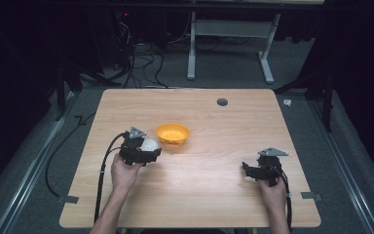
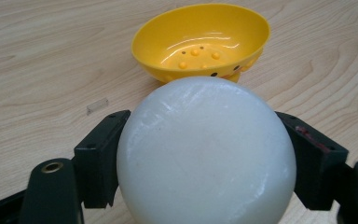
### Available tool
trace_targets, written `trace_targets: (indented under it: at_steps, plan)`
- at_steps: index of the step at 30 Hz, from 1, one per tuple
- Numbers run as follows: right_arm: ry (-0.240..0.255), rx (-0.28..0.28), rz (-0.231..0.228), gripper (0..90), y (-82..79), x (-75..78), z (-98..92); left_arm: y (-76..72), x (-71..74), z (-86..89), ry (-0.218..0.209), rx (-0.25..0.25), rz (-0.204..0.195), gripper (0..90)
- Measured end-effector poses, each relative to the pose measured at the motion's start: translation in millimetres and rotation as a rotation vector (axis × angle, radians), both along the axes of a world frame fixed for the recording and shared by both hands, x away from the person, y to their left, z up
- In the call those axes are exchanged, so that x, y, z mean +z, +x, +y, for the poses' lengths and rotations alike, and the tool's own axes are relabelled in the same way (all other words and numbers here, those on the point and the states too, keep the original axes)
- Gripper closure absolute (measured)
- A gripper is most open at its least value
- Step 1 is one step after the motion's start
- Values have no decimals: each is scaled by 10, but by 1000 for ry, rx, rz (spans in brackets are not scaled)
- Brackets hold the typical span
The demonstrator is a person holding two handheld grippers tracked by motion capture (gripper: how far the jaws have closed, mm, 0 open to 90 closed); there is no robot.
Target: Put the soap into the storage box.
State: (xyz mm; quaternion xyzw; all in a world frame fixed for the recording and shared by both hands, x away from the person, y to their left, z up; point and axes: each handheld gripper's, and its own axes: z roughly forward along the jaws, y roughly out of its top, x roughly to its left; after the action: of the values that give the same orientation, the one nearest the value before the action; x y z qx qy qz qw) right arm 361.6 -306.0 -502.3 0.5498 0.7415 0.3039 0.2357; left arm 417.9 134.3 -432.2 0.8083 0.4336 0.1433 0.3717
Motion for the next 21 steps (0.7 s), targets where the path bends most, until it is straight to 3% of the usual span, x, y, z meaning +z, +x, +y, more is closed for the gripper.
trace_targets:
  at_steps: [21]
  plan:
    - [2, 0, 0, 194, 0, 1, -1, 64, 112, -107, 10, -32, -8, 246]
